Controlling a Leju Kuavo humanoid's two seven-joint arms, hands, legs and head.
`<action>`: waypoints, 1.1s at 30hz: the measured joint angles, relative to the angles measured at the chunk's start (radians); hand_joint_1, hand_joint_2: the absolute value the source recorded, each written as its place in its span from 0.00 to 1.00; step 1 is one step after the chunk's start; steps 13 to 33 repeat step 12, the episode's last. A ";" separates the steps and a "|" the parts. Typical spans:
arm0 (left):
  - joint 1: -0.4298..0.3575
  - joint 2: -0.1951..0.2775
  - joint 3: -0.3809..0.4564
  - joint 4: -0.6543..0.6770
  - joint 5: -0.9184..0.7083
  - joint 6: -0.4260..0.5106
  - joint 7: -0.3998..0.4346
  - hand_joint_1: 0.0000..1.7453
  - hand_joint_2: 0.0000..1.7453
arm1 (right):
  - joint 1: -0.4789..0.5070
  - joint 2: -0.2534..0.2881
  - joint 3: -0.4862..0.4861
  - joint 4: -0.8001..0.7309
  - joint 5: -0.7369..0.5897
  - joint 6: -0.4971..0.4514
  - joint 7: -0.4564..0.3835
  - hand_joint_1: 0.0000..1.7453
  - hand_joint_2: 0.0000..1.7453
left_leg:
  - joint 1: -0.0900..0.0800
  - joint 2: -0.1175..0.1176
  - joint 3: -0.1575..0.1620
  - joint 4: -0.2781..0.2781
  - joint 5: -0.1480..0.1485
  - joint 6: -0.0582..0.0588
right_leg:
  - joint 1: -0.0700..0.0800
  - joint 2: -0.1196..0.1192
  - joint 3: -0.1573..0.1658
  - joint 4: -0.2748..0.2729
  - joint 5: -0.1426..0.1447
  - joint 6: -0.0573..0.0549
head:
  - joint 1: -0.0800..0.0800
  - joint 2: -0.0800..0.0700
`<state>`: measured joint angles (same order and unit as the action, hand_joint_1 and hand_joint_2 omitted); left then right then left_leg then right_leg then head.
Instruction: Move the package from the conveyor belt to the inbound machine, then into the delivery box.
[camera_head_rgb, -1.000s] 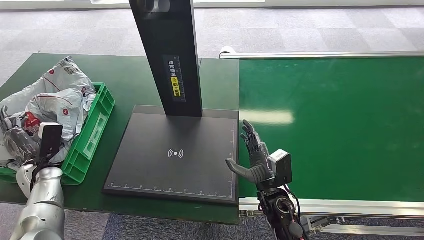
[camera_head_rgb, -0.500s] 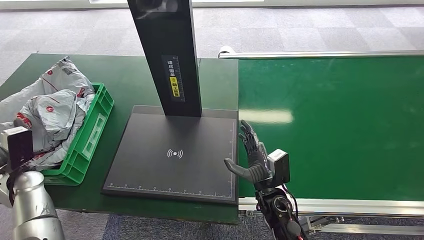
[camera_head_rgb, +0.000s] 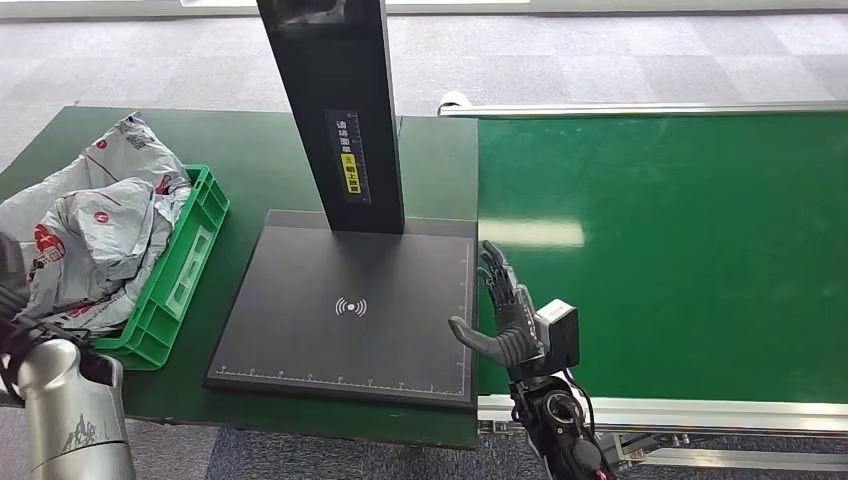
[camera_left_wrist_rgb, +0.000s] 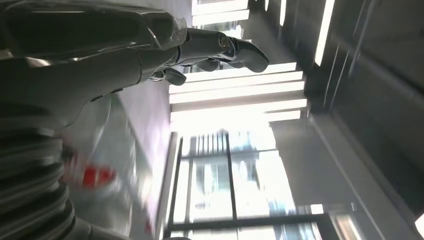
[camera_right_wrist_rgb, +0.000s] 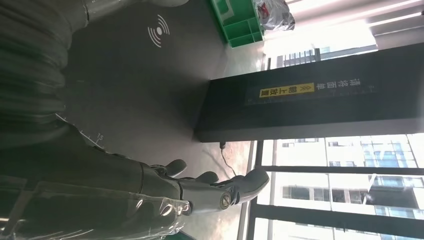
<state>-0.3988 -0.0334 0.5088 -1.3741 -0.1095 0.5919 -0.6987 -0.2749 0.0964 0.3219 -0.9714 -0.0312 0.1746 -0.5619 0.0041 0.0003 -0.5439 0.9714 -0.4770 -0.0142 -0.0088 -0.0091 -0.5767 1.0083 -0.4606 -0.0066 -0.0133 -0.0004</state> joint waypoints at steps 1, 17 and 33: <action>0.017 0.003 -0.059 0.005 0.057 -0.062 0.004 0.00 1.00 | 0.000 -0.002 0.000 0.000 -0.007 0.000 -0.003 0.00 1.00 | 0.000 0.000 0.000 0.000 0.000 0.000 | 0.000 0.000 0.000 0.000 0.000 0.000 | 0.000 0.000; 0.192 0.010 -0.543 -0.015 0.132 -0.659 0.114 0.00 1.00 | 0.012 -0.005 -0.026 -0.046 -0.067 -0.035 0.048 0.00 1.00 | -0.001 0.002 -0.001 0.000 -0.001 0.001 | -0.001 0.002 -0.001 0.000 0.001 0.001 | 0.000 0.000; 0.192 0.010 -0.543 -0.015 0.132 -0.659 0.114 0.00 1.00 | 0.012 -0.005 -0.026 -0.046 -0.067 -0.035 0.048 0.00 1.00 | -0.001 0.002 -0.001 0.000 -0.001 0.001 | -0.001 0.002 -0.001 0.000 0.001 0.001 | 0.000 0.000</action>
